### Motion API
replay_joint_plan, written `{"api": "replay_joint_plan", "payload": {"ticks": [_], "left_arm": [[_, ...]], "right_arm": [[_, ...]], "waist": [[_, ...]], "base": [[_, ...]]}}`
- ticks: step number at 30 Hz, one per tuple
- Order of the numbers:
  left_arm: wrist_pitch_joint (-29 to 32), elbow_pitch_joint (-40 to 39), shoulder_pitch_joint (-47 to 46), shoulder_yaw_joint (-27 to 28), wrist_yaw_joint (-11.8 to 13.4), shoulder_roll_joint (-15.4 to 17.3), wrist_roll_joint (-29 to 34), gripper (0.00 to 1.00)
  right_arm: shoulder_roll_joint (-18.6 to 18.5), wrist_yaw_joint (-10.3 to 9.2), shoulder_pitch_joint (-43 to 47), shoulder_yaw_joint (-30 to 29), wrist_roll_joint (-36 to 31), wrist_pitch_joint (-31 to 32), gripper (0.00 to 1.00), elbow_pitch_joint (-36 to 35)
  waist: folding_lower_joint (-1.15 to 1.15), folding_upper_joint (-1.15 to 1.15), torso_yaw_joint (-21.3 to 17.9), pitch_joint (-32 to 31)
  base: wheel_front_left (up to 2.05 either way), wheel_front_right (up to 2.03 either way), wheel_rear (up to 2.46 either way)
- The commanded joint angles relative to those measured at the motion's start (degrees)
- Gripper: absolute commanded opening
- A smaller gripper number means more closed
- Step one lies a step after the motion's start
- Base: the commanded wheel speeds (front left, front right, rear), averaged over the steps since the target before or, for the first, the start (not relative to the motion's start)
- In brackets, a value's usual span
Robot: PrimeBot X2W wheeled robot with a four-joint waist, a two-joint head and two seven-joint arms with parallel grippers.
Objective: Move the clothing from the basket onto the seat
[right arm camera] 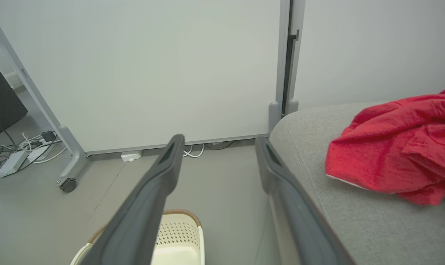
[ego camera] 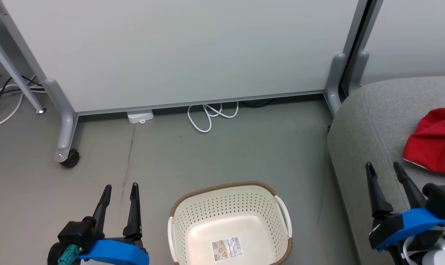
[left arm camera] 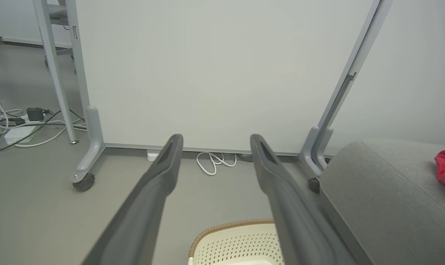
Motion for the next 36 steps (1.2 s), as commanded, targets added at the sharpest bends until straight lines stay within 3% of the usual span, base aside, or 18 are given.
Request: {"api": "replay_joint_plan", "payload": {"ticks": [1, 33, 34, 36], "left_arm": [[-0.27, 0.28, 0.73, 0.69, -0.10, 0.18, -0.09, 1.00], [-0.27, 0.92, 0.54, 0.48, -0.12, -0.58, -0.54, 1.00], [0.08, 1.34, 0.75, 0.32, -0.01, -0.49, -0.64, 0.00], [0.22, 2.50, 1.60, 0.09, -0.01, -0.58, -0.55, 0.00]], "right_arm": [[0.45, 0.01, 1.38, 0.29, -0.05, 0.10, 1.00, -0.13], [1.68, 0.02, 1.43, 1.64, 1.39, 0.21, 1.00, 1.06], [1.54, -0.01, 1.11, 1.54, 1.28, 0.44, 0.00, 1.60], [1.65, -0.01, 1.34, 1.57, 1.18, 0.50, 0.00, 2.87]], "waist": [[0.01, 0.00, 0.73, -0.39], [0.01, 0.00, 0.68, 0.24], [0.01, 0.00, 0.67, 0.24], [0.01, 0.00, 0.66, 0.24]], "base": [[0.00, 0.00, 0.00], [0.00, 0.00, 0.00], [0.00, 0.00, 0.00], [0.00, 0.00, 0.00]]}}
